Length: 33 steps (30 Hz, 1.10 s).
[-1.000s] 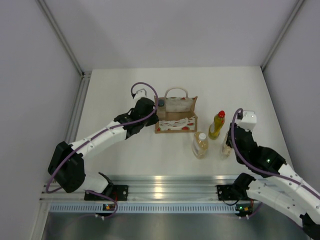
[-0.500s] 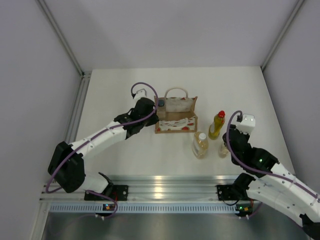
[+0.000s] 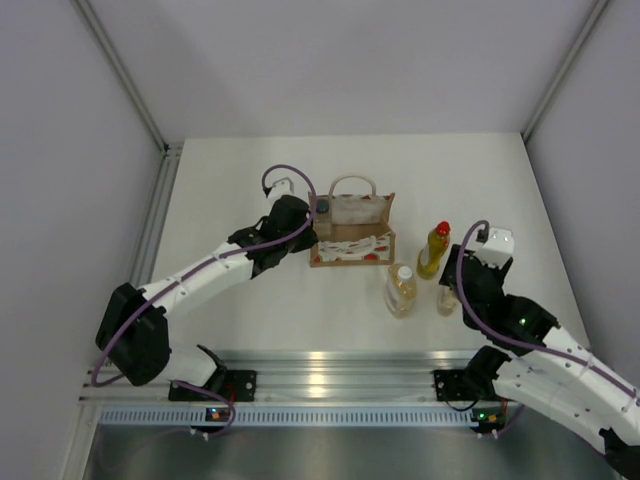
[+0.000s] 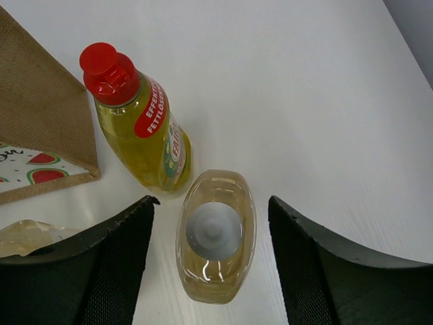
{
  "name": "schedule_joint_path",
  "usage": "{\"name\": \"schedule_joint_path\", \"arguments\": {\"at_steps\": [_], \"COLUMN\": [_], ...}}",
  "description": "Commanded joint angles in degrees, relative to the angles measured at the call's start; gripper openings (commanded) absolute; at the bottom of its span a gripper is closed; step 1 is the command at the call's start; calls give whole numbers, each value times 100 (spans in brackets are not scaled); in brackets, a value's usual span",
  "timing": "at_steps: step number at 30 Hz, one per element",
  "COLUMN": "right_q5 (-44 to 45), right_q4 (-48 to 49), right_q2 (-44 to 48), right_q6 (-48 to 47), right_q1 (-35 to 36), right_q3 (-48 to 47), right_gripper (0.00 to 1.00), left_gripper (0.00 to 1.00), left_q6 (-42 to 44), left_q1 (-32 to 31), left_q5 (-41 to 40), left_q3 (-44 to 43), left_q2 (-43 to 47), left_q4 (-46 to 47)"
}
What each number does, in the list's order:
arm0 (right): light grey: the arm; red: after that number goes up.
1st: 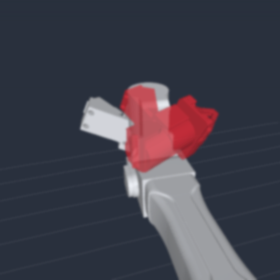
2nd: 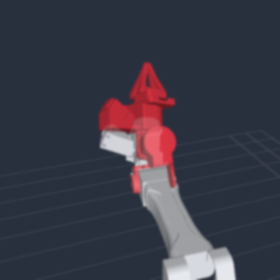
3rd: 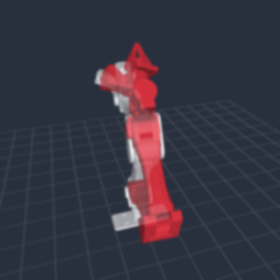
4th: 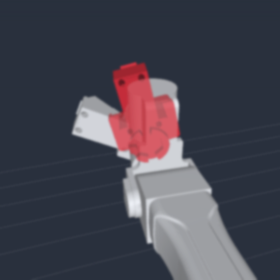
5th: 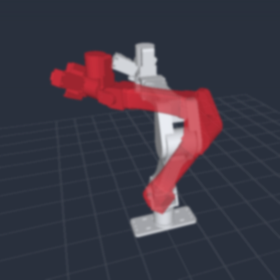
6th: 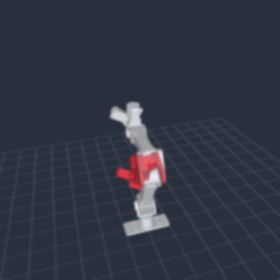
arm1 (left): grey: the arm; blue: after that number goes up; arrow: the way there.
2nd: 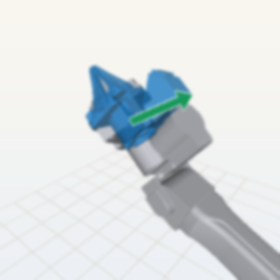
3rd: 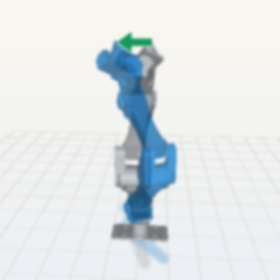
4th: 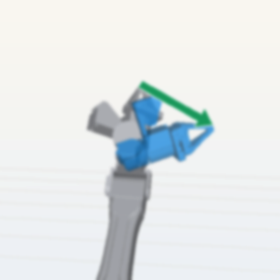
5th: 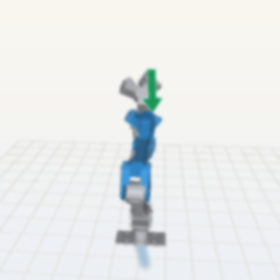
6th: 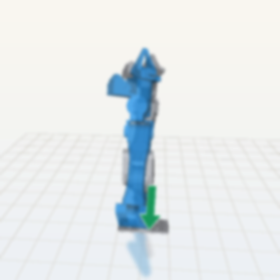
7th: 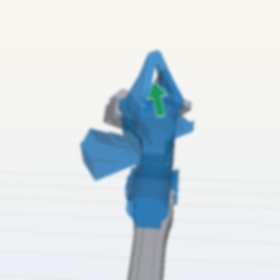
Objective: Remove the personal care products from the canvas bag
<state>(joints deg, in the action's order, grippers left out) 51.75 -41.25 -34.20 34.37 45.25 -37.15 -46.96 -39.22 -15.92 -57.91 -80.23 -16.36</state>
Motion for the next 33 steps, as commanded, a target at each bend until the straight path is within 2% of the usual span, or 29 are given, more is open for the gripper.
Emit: {"name": "schedule_joint_path", "arguments": {"at_steps": [1,7,11,16,20,23,28,33], "right_q5": [64,-208,-848,-1701,-2763,-3082,-3232,-3136], "right_q4": [364,355,556,1294,1734,2068,2341,2350], "right_q2": [18,62,-174,-771,-1990,-2878,-4311,-5333], "right_q6": [-88,-290,-632,-1195,-1406,-1398,-1161,-880], "right_q1": [54,54,62,62,80,124,176,247], "right_q3": [-424,-863,-1259,-1786,-2365,-2806,-3674,-4397], "right_gripper": [67,68,68,69,68,68,67,66], "left_gripper": [0,0,0,1,4,8,8,7], "left_q6": [29,82,64,38,29,29,38,29], "left_q1": [-50,-50,-50,-42,-42,-50,-50,-42], "left_q5": [28,10,-42,-104,-122,-113,-87,-95], "left_q3": [-106,-124,-124,-133,-168,-212,-273,-291], "left_q2": [244,279,306,297,262,253,236,227], "left_q4": [247,239,239,238,239,230,239,239]}}
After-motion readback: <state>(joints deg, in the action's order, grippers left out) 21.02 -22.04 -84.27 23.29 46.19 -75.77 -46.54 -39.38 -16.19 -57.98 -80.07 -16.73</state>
